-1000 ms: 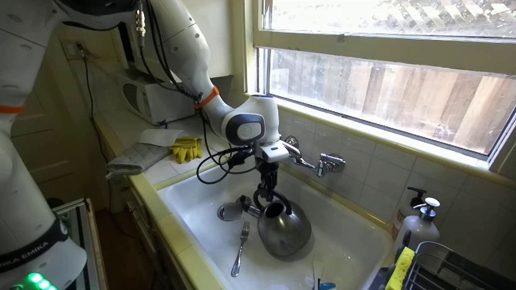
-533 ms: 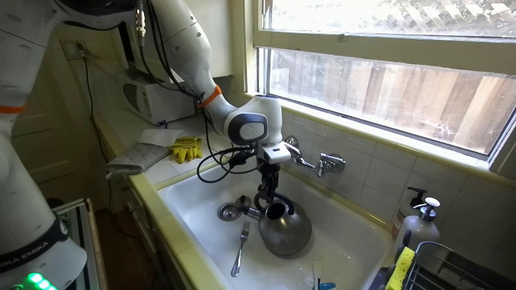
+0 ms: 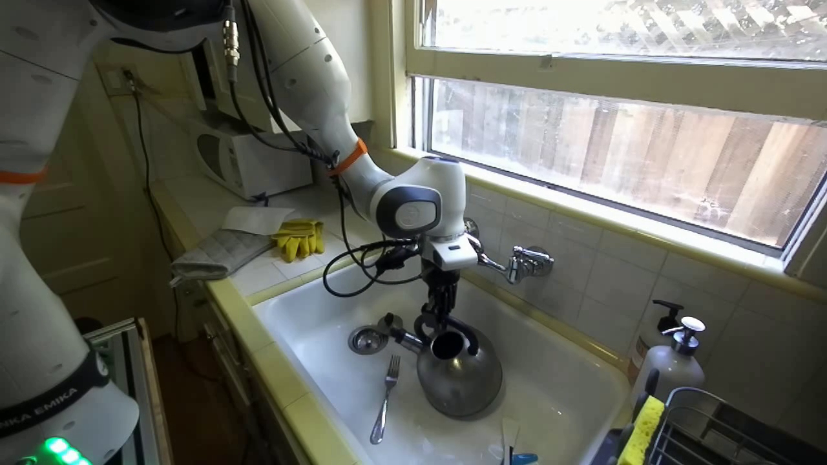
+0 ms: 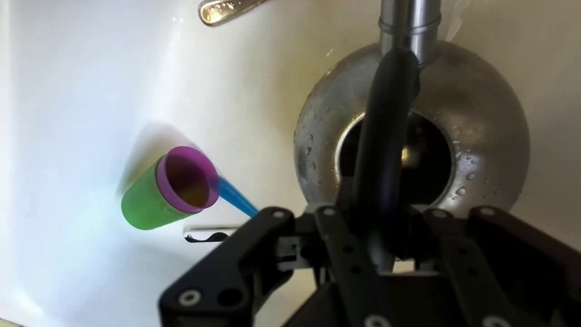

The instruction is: Move the faucet head to the left and pour the contents of the kettle into the sink

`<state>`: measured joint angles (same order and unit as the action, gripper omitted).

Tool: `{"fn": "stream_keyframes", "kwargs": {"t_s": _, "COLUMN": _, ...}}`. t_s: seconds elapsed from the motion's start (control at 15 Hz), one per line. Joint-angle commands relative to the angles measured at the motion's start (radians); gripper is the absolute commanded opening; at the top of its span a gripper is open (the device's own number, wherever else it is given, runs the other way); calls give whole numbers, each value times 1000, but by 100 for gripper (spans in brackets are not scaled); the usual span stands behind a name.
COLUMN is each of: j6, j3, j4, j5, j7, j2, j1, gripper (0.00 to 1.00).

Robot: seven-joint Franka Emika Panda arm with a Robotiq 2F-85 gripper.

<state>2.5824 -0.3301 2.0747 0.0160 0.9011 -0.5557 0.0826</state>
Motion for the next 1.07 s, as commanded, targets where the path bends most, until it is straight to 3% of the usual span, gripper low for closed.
{"fn": "stream_keyframes", "kwargs": {"t_s": 0.0, "j6": -49, "j3": 26, "j4": -36, "j5": 9, "j7": 20, "j2": -25, "j1": -32, "gripper": 2}}
{"fn": "stream_keyframes", "kwargs": {"t_s": 0.93, "j6": -46, "j3": 87, "j4": -120, "j5": 96, "j7": 24, "j2": -95, "j1": -91, "gripper": 2}}
{"fn": "stream_keyframes", "kwargs": {"t_s": 1.0, "j6": -45, "j3": 87, "j4": -123, "j5": 96, "j7": 25, "j2": -97, "j1": -90, "gripper": 13}}
